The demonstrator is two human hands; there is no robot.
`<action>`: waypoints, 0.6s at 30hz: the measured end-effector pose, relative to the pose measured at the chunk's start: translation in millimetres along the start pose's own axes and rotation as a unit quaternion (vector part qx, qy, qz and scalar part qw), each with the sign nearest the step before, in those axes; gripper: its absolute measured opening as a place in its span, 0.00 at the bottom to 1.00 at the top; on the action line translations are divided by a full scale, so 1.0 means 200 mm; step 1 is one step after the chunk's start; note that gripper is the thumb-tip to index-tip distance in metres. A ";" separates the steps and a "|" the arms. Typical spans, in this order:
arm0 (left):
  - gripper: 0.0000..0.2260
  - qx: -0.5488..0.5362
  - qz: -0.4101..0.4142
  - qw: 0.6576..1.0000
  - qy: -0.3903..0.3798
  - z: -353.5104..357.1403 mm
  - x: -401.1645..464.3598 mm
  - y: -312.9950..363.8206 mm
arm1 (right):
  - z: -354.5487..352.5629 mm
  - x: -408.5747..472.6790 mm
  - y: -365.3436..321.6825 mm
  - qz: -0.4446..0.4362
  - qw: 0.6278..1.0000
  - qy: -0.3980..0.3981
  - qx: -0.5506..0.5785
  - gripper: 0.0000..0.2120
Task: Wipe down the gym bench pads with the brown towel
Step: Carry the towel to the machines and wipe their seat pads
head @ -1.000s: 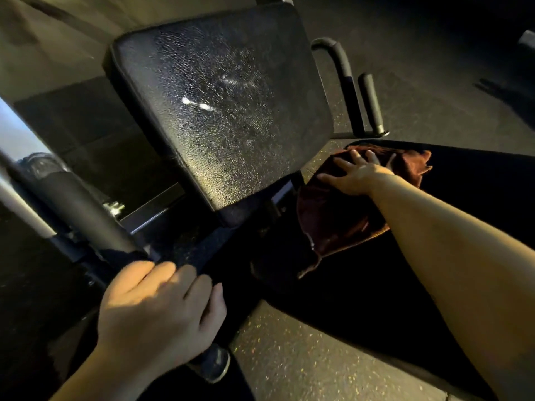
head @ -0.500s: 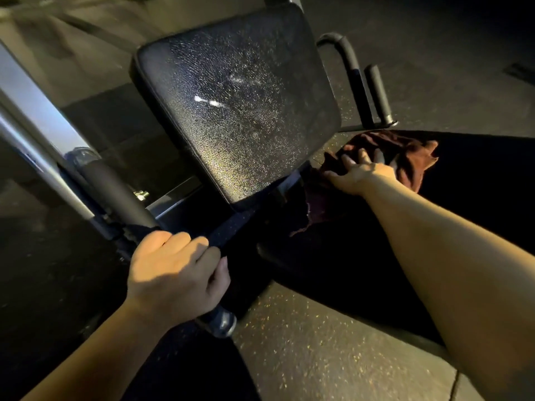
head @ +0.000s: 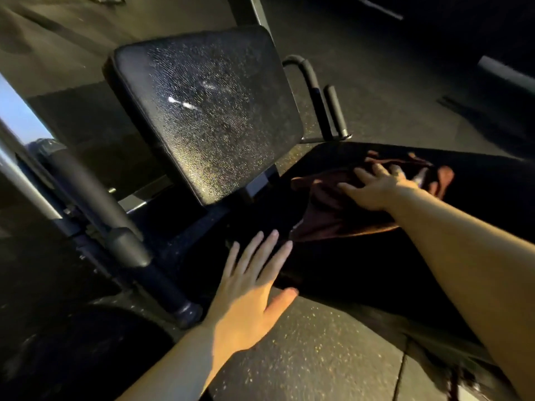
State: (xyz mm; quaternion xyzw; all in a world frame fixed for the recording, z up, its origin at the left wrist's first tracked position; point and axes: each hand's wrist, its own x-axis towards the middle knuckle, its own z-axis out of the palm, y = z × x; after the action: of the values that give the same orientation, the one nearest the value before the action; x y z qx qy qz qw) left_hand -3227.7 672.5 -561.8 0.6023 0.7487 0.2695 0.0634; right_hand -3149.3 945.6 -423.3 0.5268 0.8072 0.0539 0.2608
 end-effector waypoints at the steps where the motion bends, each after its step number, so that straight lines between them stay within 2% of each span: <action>1: 0.29 -0.004 0.006 1.000 0.021 0.02 0.00 0.00 | -0.01 0.04 0.05 0.019 1.000 -0.004 0.001 0.38; 4: 0.31 0.015 0.034 0.996 0.076 0.06 0.00 -0.01 | -0.02 0.14 0.09 0.044 0.999 -0.015 0.014 0.41; 8: 0.34 0.027 0.040 0.983 0.179 0.18 0.02 -0.03 | -0.02 0.23 -0.06 0.048 0.999 0.009 -0.018 0.41; 12: 0.29 0.013 0.038 0.966 0.254 0.26 0.07 -0.03 | -0.02 0.38 -0.22 -0.006 0.999 0.019 -0.037 0.41; 18: 0.27 0.004 0.031 0.952 0.305 0.32 0.12 -0.05 | -0.01 0.54 -0.44 -0.086 0.996 0.001 -0.032 0.42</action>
State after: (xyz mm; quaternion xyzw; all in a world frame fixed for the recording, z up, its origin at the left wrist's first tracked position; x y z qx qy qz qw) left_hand -3215.4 715.6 -614.8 0.5144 0.7143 0.4396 -0.1788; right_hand -3256.2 1002.5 -491.9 0.4468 0.8475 0.0577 0.2805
